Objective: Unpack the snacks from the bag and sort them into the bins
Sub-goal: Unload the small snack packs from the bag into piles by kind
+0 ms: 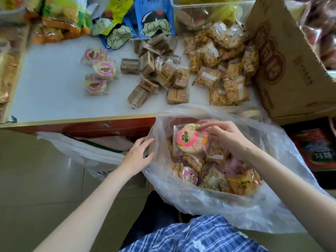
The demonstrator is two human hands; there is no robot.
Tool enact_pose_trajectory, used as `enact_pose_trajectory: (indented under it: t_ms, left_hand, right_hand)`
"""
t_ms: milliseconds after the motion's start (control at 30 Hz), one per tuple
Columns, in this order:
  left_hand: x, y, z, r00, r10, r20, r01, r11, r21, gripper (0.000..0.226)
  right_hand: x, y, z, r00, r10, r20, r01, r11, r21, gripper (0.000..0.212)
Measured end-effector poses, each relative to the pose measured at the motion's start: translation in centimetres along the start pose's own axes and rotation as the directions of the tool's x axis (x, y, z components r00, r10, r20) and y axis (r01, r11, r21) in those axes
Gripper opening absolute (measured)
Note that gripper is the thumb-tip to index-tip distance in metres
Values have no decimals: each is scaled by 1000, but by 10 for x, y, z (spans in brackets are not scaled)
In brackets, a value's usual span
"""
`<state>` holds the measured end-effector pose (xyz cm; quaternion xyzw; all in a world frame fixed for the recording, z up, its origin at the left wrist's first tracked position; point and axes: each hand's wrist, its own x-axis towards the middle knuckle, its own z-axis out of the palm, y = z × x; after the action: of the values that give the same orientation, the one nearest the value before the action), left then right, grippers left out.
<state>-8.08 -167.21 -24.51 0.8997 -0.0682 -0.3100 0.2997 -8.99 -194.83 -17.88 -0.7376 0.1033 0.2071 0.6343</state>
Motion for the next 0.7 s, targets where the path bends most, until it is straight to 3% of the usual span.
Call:
enact_pose_trajectory:
  t_ms: [67,200,300,400,567,700]
  left_hand:
    - [-4,-4,-7,998,7,-57,-10,999,-45,49]
    - [-11,-23,-23,980,-68,-189,39,987,-157,45]
    - [-13,-42,-33,963,-151,-222,114,979,-172,44]
    - [-12,-60,-42,956,-179,-231,130,968,-213,44]
    - [-8,-82,-56,951,-194,-239,144,967,-211,42]
    - [-5,-92,-64,956,-191,-225,149,970,-190,42]
  right_hand:
    - [9,-24,9,998,-59,-7,59,998,-23,11]
    - [61,-60,42,993,-92,-73,88,994,-58,29]
    - [109,-71,84,987,1,-163,7,999,49,18]
    - [151,-79,129,986,147,-81,-124,964,236,23]
    - [208,-90,192,970,189,-152,-195,980,-25,22]
    - [232,-85,213,981,155,-116,-165,983,-85,18]
